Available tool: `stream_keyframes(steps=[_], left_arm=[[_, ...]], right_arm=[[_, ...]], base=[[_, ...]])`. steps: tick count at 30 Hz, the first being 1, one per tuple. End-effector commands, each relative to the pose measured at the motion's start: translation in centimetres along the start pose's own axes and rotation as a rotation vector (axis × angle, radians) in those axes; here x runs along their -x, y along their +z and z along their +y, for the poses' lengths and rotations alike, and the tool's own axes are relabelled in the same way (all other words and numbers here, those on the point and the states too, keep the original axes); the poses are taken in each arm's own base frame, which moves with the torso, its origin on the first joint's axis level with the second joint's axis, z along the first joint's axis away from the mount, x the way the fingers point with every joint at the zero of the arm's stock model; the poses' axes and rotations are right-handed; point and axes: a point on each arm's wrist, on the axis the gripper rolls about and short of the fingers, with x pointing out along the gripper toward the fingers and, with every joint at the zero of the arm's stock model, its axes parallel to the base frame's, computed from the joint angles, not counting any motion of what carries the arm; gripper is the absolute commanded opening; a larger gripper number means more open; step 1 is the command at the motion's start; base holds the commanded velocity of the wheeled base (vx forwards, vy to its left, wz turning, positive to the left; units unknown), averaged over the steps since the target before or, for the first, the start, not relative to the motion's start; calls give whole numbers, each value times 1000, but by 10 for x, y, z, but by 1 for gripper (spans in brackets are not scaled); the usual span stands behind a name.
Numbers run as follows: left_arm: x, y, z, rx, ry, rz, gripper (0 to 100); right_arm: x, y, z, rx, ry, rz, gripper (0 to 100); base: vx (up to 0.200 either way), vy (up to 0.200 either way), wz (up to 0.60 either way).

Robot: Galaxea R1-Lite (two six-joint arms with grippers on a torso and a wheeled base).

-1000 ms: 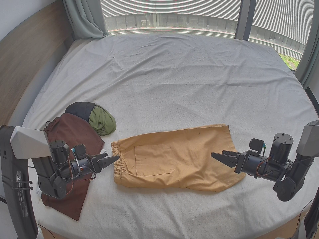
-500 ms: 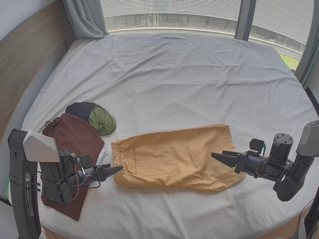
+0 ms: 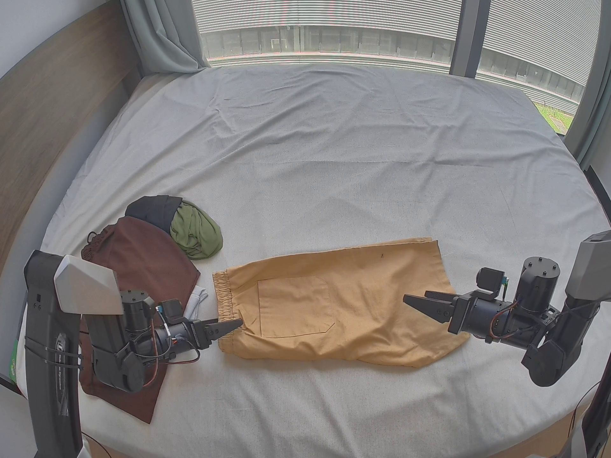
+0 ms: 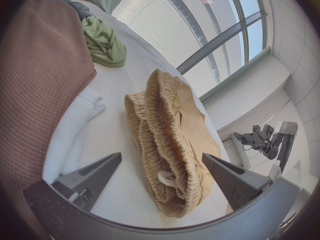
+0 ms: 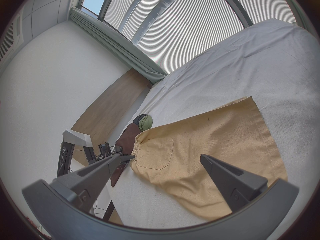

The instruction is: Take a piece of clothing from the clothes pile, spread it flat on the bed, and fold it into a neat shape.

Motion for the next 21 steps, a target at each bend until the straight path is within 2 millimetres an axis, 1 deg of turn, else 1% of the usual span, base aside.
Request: stream_keyframes(steps=[1, 6, 11, 16, 21], left_arm=[[-5, 1, -7, 20, -22, 5, 100], [-10, -1, -13, 17, -32, 15, 100], [-18, 0, -17, 0, 8, -13, 100], [-24, -3, -19, -9, 11, -13, 100], [-28, -1, -20, -20, 4, -22, 100]], right_arm=[[-1, -2, -1, -3, -1, 6, 100], [-2, -4, -1, -4, -1, 14, 100], [-4, -7, -3, 7, -4, 24, 100], [-4, -7, -3, 7, -4, 26, 100], [-4, -7, -3, 7, -3, 25, 100]], base=[[0, 0, 0], [0, 0, 0], [0, 0, 0], [0, 0, 0], [0, 0, 0]])
